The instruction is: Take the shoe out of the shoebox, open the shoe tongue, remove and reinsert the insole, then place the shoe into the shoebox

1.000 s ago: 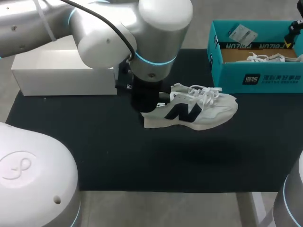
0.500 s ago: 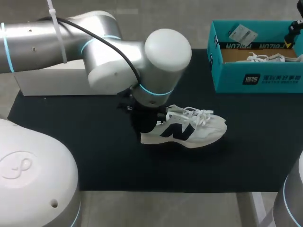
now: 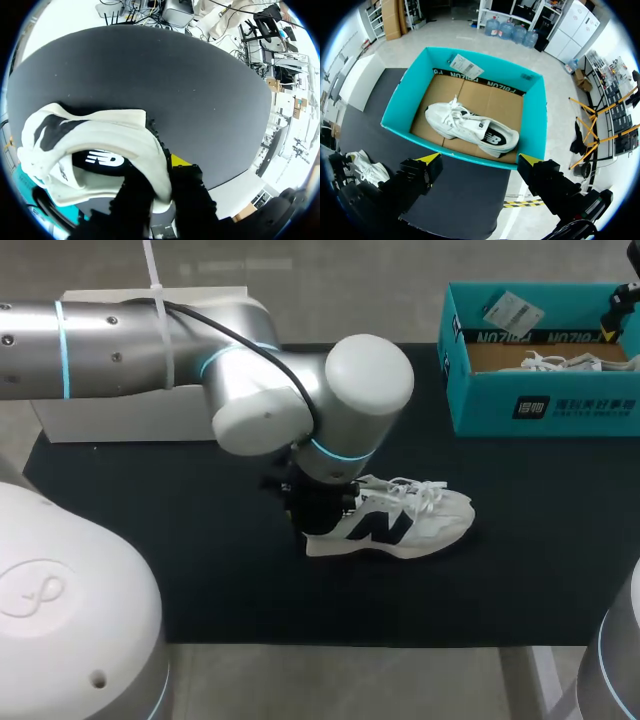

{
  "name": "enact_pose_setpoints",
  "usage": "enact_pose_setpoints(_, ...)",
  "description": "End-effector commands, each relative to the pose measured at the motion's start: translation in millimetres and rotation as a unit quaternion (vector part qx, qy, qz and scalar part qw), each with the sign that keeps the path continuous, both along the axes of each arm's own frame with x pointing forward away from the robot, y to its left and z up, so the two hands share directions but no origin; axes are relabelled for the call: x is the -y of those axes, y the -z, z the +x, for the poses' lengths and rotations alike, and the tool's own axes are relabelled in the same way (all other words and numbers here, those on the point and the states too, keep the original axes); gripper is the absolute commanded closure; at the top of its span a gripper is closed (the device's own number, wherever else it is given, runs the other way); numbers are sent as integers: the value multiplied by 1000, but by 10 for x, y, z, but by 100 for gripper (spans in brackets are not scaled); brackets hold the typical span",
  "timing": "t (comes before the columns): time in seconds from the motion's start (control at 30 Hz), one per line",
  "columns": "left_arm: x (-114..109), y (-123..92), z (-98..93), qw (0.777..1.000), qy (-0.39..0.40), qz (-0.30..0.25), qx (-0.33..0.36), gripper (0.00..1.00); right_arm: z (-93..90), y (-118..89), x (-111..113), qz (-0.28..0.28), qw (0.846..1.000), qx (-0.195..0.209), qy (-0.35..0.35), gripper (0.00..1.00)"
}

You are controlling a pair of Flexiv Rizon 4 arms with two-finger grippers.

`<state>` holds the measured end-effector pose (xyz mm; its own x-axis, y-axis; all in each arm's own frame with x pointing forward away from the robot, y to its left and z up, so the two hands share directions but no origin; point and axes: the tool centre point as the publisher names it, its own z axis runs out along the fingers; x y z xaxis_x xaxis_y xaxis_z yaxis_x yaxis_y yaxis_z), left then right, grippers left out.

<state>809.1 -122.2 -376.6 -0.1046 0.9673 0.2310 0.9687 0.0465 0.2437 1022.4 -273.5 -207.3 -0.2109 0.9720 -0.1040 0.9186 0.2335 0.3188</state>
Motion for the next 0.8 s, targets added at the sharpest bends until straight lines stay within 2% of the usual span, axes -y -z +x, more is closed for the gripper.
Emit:
enact_pose_setpoints(0.03,68,73,16,1000,-2,2,-2,100,3,1,1,0,1000,0,0,0)
enact_pose_setpoints(0.2,99,171,4,1000,-1,11,-18,100,3,1,1,0,1000,0,0,0)
enact_pose_setpoints(0.23,99,172,4,1000,1,11,-20,76,3,1,1,0,1000,0,0,0)
enact_pose_setpoints(0.27,106,161,-2,1000,9,8,-22,29,3,1,1,0,1000,0,0,0)
enact_pose_setpoints(0.3,109,128,-11,1000,10,7,-22,0,3,1,1,0,1000,0,0,0)
enact_pose_setpoints(0.53,111,-277,-79,999,6,-26,-21,0,3,1,1,0,1000,0,0,0)
enact_pose_setpoints(0.67,64,-497,-111,996,-61,-56,-45,0,3,1,1,0,1000,0,0,0)
enact_pose_setpoints(0.8,-26,-632,-121,980,-144,-99,-94,0,3,1,1,0,1000,0,0,0)
